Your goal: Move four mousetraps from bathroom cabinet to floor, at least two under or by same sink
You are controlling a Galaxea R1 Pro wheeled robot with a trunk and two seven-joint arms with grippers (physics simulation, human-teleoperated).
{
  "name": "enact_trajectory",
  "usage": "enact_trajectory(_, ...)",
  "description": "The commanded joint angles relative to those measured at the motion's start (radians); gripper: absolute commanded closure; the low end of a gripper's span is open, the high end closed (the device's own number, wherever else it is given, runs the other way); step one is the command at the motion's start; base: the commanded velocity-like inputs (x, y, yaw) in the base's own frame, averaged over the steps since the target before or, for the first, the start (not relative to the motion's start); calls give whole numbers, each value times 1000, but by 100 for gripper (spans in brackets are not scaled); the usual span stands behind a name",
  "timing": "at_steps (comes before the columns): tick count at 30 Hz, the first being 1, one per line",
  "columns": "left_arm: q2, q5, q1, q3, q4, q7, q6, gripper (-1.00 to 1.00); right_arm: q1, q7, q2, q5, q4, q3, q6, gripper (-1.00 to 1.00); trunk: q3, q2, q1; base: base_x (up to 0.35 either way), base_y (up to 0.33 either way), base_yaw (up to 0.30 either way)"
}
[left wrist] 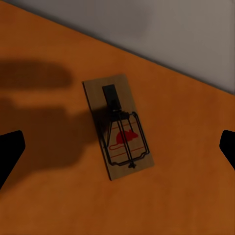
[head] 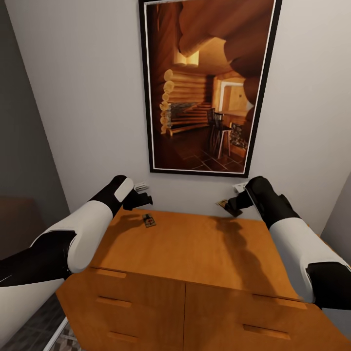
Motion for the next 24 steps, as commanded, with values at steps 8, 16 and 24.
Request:
enact_trajectory(8, -1, 7, -1, 6, -1, 9, 3, -100, 1, 77, -54, 0, -9, 8, 5, 100, -1, -1, 0, 0, 0, 0)
enact_trajectory(16, -1, 7, -1, 6, -1, 8, 4, -100, -2, 214, -84, 6, -79, 70, 5, 100, -1, -1, 0, 0, 0, 0)
enact_trajectory(24, -1, 7, -1, 6, -1, 8, 4, -100, -2, 351, -144, 6, -143, 102, 5, 100, -1, -1, 0, 0, 0, 0)
